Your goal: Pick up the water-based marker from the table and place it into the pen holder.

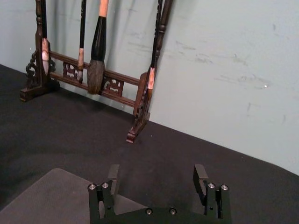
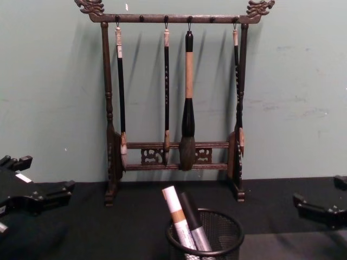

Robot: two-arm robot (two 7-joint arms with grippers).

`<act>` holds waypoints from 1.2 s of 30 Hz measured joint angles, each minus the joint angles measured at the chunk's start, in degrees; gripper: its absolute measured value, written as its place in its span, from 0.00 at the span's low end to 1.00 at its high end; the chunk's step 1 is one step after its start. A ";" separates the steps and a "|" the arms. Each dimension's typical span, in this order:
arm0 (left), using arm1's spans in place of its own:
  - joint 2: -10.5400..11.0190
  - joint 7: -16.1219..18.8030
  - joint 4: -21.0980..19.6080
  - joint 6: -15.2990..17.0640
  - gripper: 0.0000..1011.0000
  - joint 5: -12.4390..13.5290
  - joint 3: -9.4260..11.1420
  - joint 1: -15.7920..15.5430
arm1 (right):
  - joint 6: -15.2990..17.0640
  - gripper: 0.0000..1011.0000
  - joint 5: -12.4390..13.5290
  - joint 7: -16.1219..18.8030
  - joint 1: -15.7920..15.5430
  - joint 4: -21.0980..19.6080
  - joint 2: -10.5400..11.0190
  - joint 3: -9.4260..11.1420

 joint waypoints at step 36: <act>0.00 0.00 0.00 0.00 0.99 0.00 0.00 0.00 | 0.03 0.99 -0.09 0.31 0.00 0.18 -0.21 0.09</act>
